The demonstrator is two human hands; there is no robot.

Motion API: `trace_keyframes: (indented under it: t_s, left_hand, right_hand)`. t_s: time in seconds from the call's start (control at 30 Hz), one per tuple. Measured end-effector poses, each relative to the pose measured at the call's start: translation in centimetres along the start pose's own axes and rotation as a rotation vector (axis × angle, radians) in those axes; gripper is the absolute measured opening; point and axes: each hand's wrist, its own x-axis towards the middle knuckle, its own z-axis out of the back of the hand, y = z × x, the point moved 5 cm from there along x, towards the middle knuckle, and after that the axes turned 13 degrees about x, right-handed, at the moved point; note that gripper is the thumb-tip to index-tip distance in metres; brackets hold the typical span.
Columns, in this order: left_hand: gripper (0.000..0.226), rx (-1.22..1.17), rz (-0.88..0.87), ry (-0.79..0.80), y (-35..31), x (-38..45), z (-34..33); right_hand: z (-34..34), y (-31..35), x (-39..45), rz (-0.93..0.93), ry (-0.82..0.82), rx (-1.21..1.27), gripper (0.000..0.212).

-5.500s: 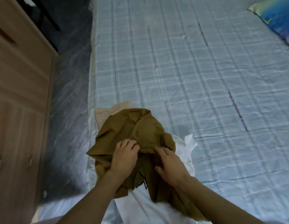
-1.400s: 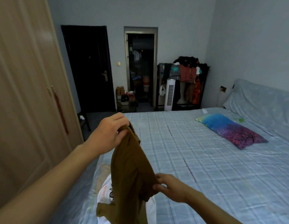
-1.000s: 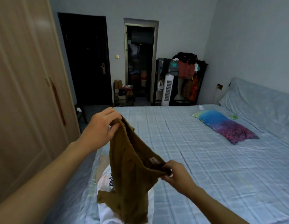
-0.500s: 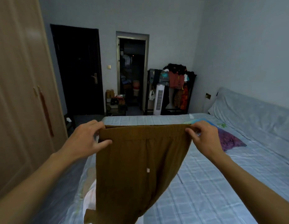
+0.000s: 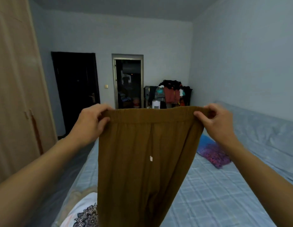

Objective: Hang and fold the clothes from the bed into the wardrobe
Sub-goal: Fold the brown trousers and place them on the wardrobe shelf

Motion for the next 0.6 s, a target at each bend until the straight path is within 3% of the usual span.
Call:
trace_keyframes:
  t_s: [0.2,0.3,0.6]
  left_hand:
    - [0.018,0.053,-0.081,-0.093,-6.7,5.9,1.4]
    - [0.019,0.067,-0.081,-0.109,-8.4,6.9,1.2]
    - [0.018,0.194,0.022,0.151,-9.5,4.3,-5.9]
  right_hand:
    - [8.6,0.7,5.6,0.110,-0.066,0.114,0.019]
    - [11.1,0.4,6.6,0.128,-0.020,0.101,0.018]
    - [11.5,-5.8,2.6,-0.001,0.309,-0.112,0.023]
